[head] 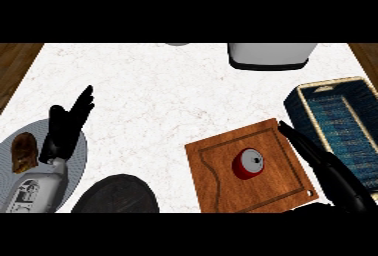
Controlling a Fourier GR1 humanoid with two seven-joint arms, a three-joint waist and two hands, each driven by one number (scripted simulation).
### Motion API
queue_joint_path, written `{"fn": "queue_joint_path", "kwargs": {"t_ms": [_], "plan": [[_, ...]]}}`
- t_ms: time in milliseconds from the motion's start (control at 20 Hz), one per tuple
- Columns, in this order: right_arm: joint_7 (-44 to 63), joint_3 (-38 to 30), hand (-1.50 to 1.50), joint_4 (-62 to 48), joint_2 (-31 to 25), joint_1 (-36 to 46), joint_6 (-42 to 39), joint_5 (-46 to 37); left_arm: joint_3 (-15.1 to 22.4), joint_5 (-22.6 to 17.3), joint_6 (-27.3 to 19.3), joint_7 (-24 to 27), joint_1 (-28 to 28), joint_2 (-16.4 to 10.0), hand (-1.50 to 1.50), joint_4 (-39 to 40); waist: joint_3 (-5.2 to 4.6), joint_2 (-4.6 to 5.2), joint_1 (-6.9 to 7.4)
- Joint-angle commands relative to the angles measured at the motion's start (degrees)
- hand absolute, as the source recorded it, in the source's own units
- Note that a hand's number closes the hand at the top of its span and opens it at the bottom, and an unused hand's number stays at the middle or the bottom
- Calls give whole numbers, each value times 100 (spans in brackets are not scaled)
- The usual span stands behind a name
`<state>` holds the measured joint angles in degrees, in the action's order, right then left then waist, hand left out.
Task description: Pick the can from the cutting board and place it in the basket
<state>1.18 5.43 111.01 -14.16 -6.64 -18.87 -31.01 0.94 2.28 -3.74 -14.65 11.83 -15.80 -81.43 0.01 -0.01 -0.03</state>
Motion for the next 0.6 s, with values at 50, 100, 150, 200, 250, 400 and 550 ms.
{"fn": "queue_joint_path", "kwargs": {"t_ms": [50, 100, 150, 200, 250, 400, 550], "plan": [[-356, -239, -150, -707, 60, 486, 17, -82, -303, -44, 378, 83, -29, -96, 0, 69, -1, 1, 4], [-76, 245, -150, -158, 356, 23, 179, -419, -244, 103, 294, 34, -100, 22, 0, -54, -1, -3, -6], [-405, 418, -150, -715, 480, 56, 521, -655, -345, -57, 423, -38, -69, -110, 0, -71, 0, -1, 3], [-279, 256, -150, -931, 479, 443, 355, -515, -109, 201, 161, 45, -194, 222, 0, -126, 0, 0, 8], [-150, 159, -150, -601, 376, 414, 166, -515, -281, 129, 277, -98, -127, 181, 0, -167, -1, -1, 0], [-223, 335, -150, -1092, 670, 670, 463, -680, -242, 248, 258, 270, 87, 321, 0, 399, -1, 3, 1], [-259, 224, -150, -833, 568, 417, 287, -593, -504, 291, 438, 463, 201, 159, 0, 553, -1, 1, -9]]}}
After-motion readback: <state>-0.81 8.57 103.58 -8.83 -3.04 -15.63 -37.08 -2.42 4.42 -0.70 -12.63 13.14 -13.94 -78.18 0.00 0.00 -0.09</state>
